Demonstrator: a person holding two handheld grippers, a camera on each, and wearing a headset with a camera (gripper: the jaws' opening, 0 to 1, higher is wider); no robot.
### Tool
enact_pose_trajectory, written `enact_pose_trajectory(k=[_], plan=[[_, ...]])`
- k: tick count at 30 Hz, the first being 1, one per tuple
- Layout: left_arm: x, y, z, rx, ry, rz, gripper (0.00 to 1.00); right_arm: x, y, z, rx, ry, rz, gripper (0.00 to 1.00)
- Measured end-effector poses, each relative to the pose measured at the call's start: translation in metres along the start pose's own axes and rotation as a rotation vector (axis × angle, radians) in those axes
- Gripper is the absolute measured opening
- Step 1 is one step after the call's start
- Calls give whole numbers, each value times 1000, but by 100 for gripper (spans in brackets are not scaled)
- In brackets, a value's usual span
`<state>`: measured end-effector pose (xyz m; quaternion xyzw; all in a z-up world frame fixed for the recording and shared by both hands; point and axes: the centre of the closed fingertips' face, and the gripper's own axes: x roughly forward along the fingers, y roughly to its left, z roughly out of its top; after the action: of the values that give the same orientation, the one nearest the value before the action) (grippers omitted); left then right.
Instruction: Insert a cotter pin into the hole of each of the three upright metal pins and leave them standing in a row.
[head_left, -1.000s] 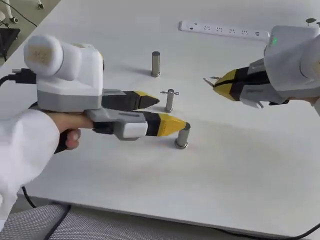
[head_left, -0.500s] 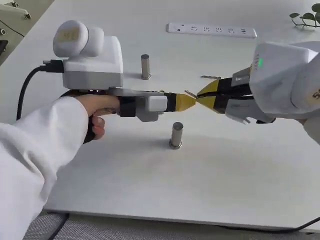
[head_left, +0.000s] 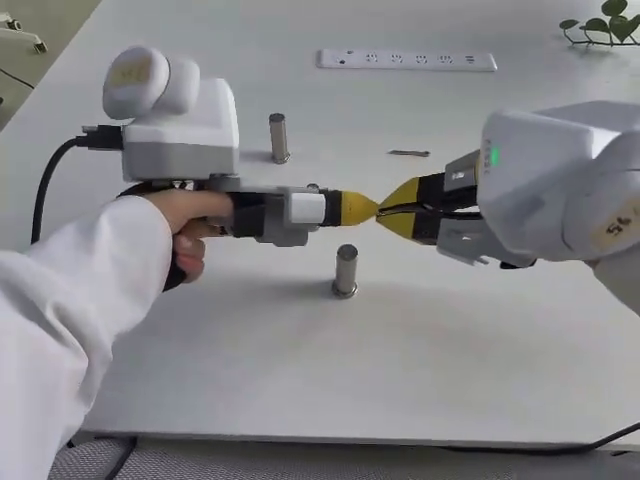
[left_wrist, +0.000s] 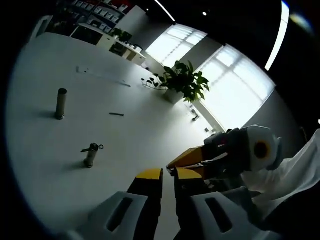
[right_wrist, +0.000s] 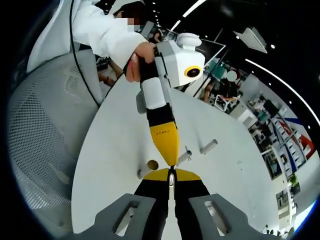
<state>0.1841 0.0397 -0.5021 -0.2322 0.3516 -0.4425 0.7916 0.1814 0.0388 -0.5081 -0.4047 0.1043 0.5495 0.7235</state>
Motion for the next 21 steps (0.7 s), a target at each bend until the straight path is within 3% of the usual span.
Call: enact_pose_trajectory(k=[7, 21], plan=[[1, -3, -2, -13, 23, -21, 2, -2, 3, 1, -3, 3, 0, 0], [-3, -1, -13, 7, 85, 7, 1, 1, 15, 5, -14, 1, 15, 0]])
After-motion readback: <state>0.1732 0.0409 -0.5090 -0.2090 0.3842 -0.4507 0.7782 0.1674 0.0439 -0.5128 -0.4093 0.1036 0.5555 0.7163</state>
